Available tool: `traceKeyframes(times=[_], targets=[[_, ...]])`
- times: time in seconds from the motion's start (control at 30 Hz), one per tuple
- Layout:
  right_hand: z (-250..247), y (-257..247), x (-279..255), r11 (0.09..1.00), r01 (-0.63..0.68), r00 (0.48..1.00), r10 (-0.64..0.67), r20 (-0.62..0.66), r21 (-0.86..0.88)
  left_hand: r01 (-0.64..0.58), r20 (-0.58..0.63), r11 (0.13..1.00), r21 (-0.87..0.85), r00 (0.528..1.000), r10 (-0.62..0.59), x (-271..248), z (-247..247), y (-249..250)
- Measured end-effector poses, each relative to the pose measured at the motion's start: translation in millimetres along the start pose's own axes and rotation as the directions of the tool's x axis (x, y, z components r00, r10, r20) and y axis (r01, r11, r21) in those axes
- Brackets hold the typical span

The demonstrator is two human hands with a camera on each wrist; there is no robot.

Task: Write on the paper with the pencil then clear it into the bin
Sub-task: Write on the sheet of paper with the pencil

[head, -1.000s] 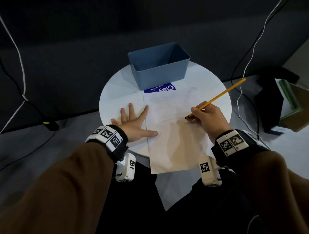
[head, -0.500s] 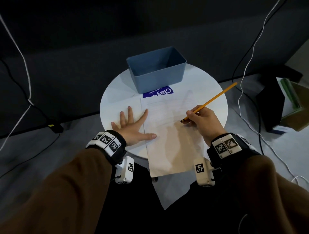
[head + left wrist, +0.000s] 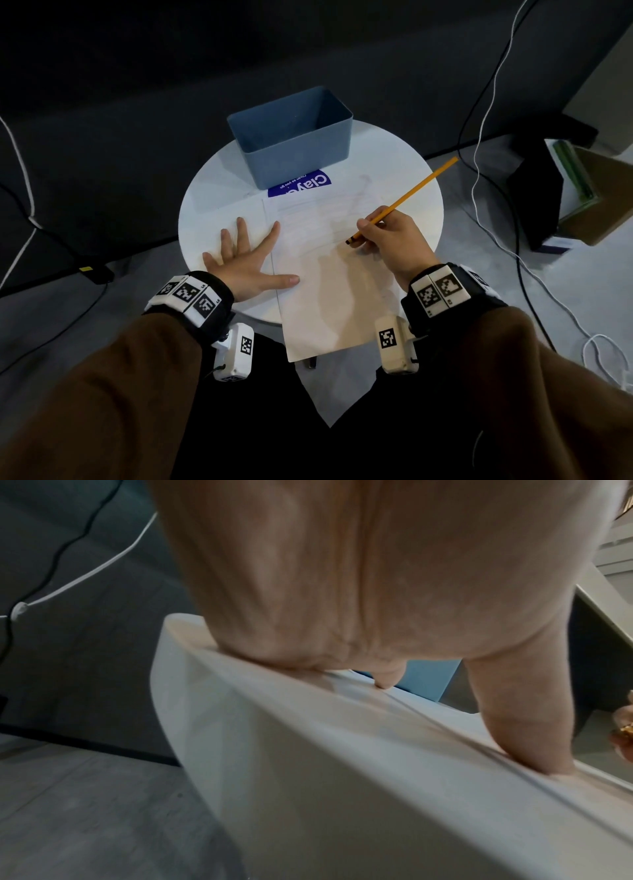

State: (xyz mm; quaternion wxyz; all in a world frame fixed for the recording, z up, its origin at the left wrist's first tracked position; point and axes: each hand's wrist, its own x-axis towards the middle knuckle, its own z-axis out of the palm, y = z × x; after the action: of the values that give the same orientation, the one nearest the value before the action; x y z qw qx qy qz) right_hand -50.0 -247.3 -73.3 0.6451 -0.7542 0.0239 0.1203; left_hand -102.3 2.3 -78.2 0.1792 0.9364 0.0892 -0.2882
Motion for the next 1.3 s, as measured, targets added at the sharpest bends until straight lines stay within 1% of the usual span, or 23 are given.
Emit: traceKeyframes(times=[0.33,0.57,0.77,0.83,0.87,0.93,1.0,1.1,1.2,1.3], targets=[[-3,1,5,1.0,-0.01,0.999,0.009,0.034,0.02,0.024,-0.041,1.0,0.002,0.999,-0.024,0,4,2],[-2,-5,14,0.997,-0.08,0.994,0.082,0.068,-0.022,0.054,-0.097,0.998,-0.014,0.994,-0.055,5,7,10],[1,-12,18,0.987,-0.134,0.985,0.142,0.096,-0.09,0.061,-0.06,0.998,0.019,0.996,-0.06,8,7,8],[0,-16,17,0.985,-0.142,0.987,0.148,0.06,-0.096,0.061,-0.052,0.998,0.022,0.997,-0.06,7,5,8],[-1,-18,16,0.986,-0.128,0.991,0.131,0.028,-0.107,0.059,-0.05,0.998,0.024,0.997,-0.058,6,5,8],[-1,-18,14,0.987,-0.051,0.999,0.05,-0.014,-0.15,0.056,-0.046,0.998,0.026,0.997,-0.055,6,5,9],[0,-18,12,0.98,0.042,0.999,-0.042,0.0,-0.196,0.054,-0.043,0.998,0.025,0.998,-0.053,5,4,9],[2,-21,9,0.936,0.153,0.988,-0.139,0.069,-0.317,0.047,-0.043,0.999,0.017,0.998,-0.046,6,5,8],[11,-26,5,0.882,0.23,0.971,-0.181,0.155,-0.412,0.048,-0.042,0.999,0.022,0.998,-0.047,7,5,8],[28,-27,4,0.807,0.307,0.946,-0.201,0.254,-0.505,0.057,-0.037,0.997,0.053,0.998,-0.056,8,4,9]])
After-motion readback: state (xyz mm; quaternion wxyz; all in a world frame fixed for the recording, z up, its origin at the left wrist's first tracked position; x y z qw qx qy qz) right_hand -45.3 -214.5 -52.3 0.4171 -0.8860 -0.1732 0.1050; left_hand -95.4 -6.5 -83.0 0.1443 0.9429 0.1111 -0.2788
